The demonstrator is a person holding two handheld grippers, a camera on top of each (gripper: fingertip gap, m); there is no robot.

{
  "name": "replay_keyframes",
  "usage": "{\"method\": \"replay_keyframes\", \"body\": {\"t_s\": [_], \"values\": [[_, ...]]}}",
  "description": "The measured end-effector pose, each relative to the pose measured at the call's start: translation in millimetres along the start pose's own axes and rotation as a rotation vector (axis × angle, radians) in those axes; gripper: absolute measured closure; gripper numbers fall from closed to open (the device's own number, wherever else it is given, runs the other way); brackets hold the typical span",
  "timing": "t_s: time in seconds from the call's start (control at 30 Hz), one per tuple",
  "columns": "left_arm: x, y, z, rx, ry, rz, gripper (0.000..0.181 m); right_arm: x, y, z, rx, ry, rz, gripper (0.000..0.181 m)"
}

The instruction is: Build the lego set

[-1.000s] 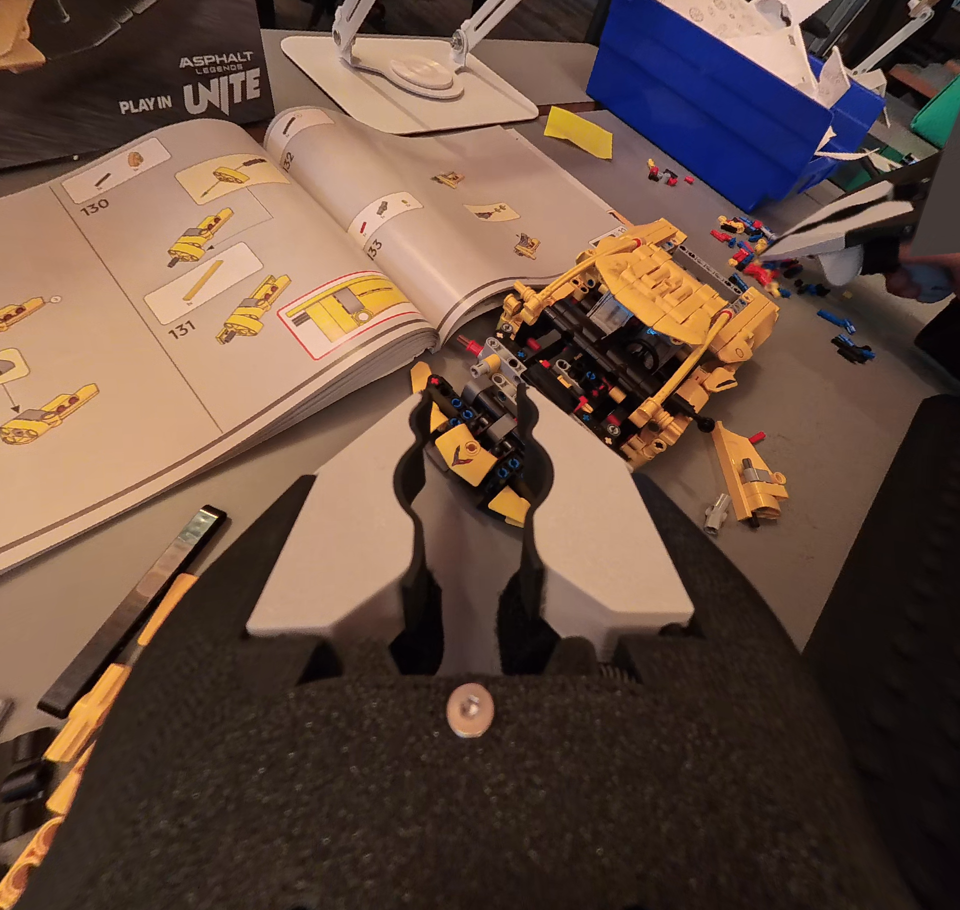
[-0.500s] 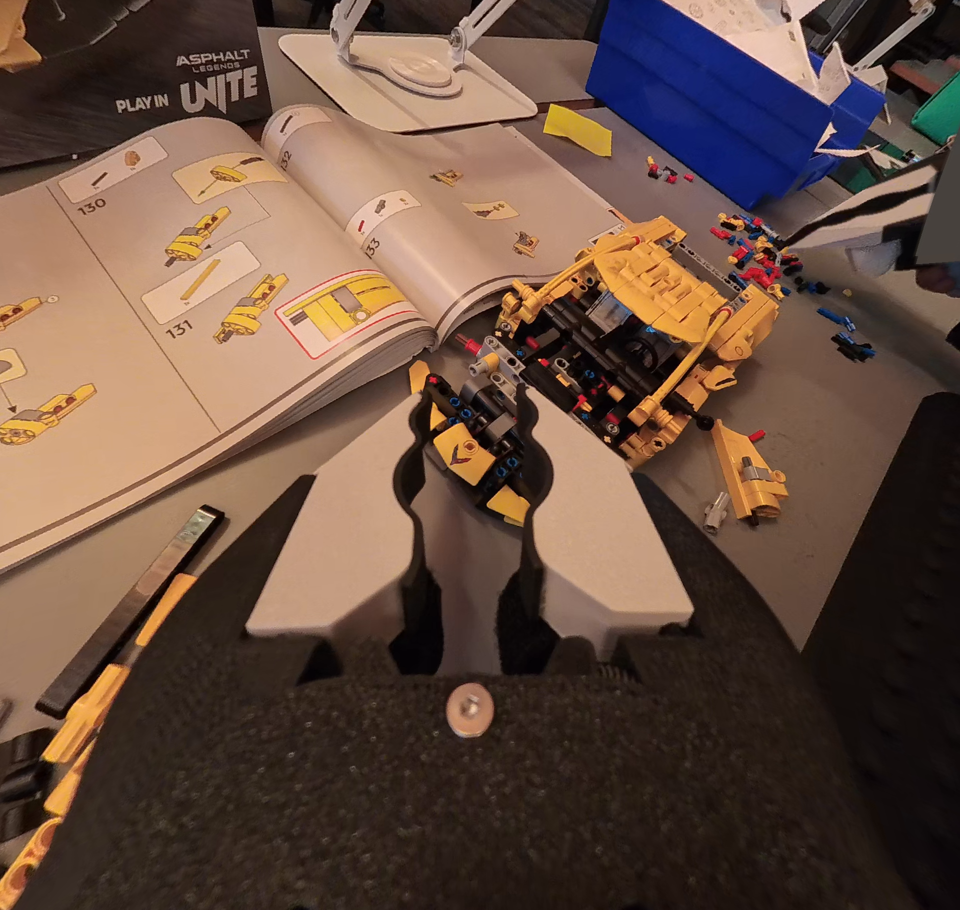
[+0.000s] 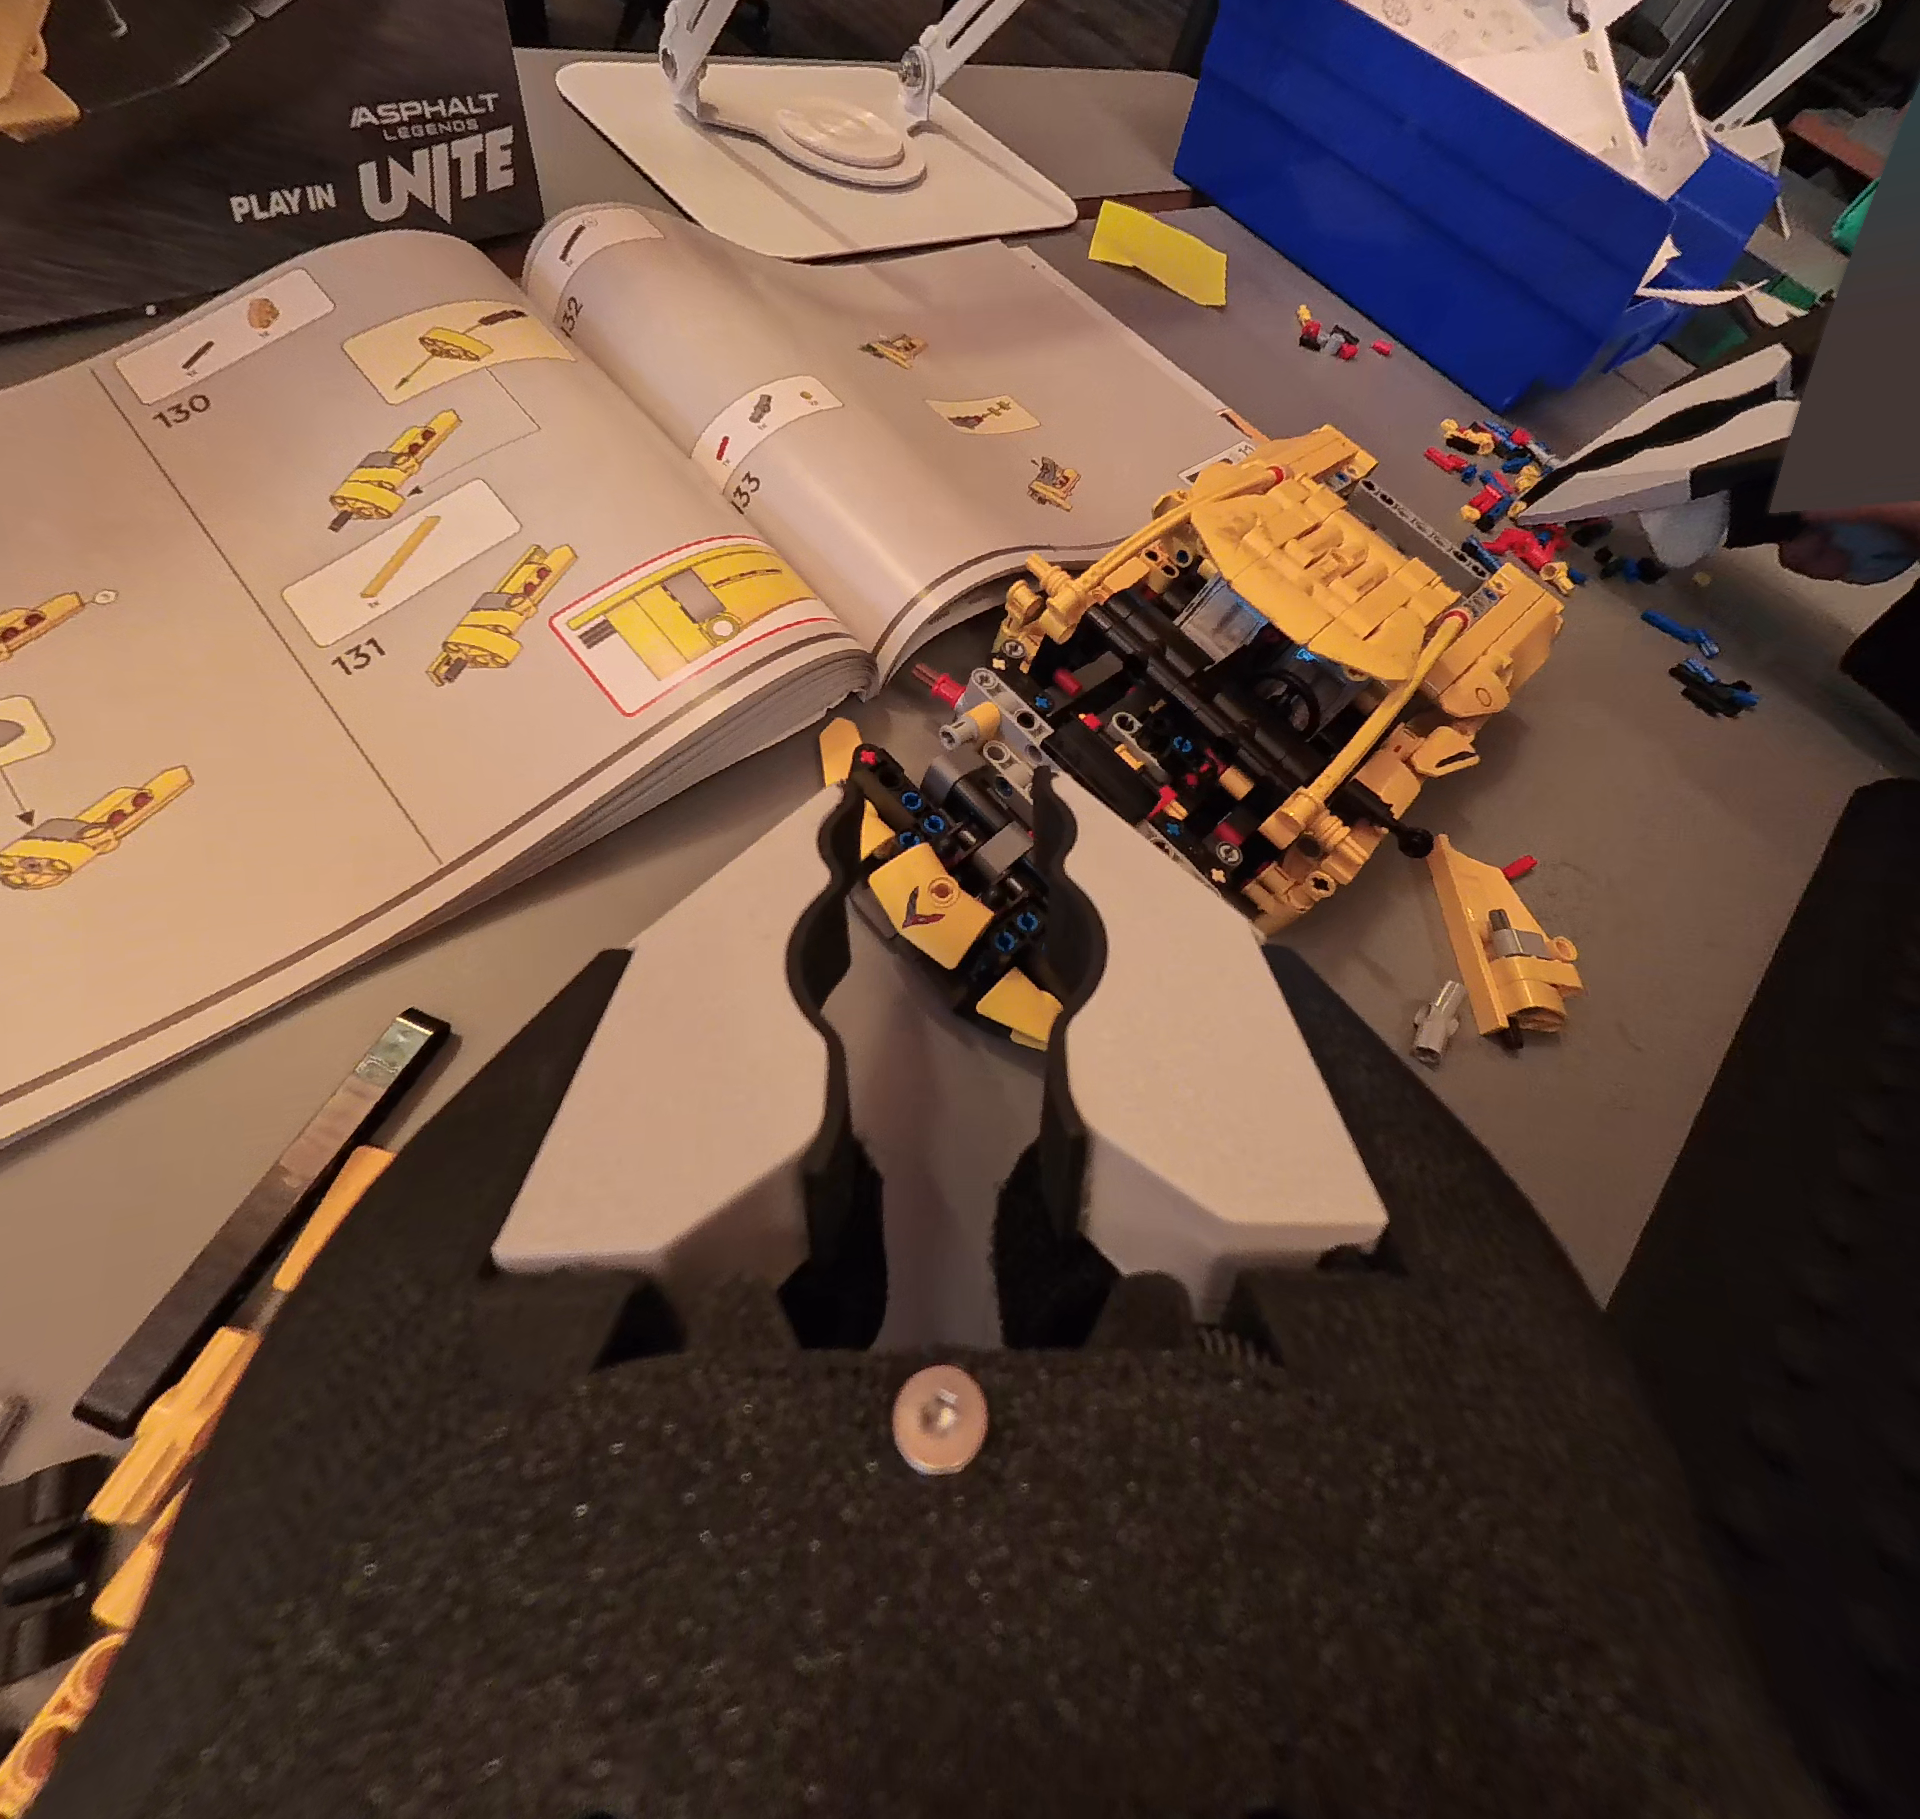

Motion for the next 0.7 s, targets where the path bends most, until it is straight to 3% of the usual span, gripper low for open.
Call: {"method": "replay_keyframes", "body": {"t_s": [0.17,0.3,0.4,0.53,0.7], "values": [[0,0,0,0.000,0.000,0.000,0.149,10,11,-11,0.037,0.011,0.033,0.175],[0,0,0,-0.001,0.000,0.000,0.149,26,22,-83,0.419,0.076,0.085,0.175],[-1,0,1,-0.001,-0.006,-0.003,0.149,20,14,-133,0.573,0.155,0.031,0.175],[0,0,2,-0.004,-0.004,-0.002,0.149,11,-2,-166,0.623,0.227,-0.041,0.175],[0,0,2,-0.008,-0.002,0.000,0.149,12,-5,-176,0.634,0.283,-0.049,0.175]]}}
Point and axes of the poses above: each gripper's, where its closed fingertips meet, y back along the fingers, x out of its top, z = x × y across the jaws, the point moved 6 cm from there along y, back along the fingers, and after that the axes turned 10 degrees about z, right-handed, at the moved point
